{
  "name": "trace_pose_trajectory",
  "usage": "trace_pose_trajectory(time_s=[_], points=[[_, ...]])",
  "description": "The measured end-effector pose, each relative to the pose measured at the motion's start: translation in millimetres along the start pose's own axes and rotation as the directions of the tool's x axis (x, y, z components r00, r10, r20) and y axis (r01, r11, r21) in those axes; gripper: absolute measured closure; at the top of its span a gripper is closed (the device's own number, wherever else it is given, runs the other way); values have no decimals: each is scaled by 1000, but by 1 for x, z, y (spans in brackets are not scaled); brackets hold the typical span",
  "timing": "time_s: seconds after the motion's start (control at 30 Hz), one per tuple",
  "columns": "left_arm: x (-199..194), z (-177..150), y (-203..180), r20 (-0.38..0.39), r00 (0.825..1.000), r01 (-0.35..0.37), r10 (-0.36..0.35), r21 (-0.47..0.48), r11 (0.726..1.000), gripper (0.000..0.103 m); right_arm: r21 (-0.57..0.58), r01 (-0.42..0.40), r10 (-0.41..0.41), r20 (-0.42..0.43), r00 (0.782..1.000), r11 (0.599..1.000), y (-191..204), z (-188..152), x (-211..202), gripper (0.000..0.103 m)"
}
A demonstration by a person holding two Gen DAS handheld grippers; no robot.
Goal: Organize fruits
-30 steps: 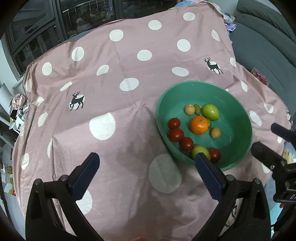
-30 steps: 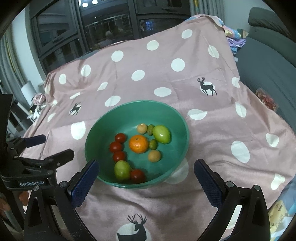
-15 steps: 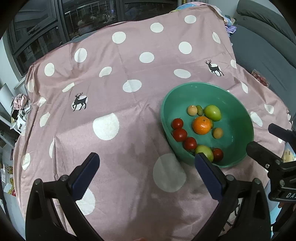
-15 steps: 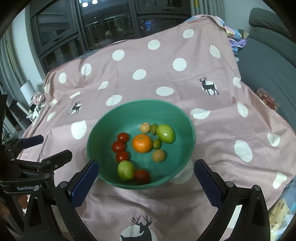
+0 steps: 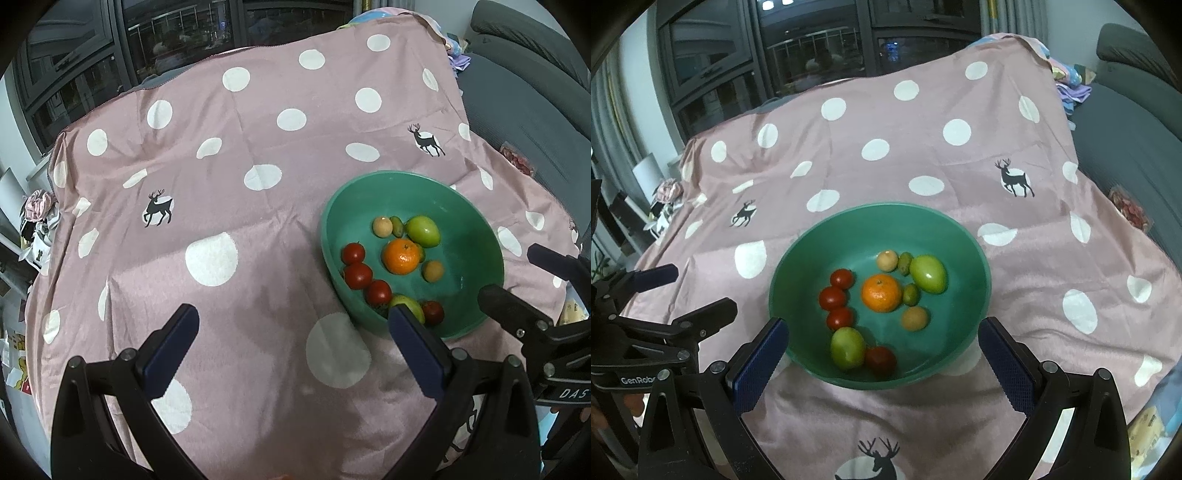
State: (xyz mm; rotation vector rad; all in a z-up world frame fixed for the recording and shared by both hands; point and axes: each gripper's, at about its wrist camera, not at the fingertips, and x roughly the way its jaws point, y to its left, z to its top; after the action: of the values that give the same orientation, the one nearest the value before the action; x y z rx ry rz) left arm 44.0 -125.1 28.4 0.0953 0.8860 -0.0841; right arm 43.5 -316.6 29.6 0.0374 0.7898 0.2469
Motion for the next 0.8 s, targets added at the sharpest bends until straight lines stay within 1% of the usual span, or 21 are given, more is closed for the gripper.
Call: trace_pose_trajectory(time_s=[0.8], points=[[0, 1, 1, 5, 1000, 0, 0, 0, 1000, 0, -14, -9, 9, -14, 1000, 1000, 8, 0, 6, 1]])
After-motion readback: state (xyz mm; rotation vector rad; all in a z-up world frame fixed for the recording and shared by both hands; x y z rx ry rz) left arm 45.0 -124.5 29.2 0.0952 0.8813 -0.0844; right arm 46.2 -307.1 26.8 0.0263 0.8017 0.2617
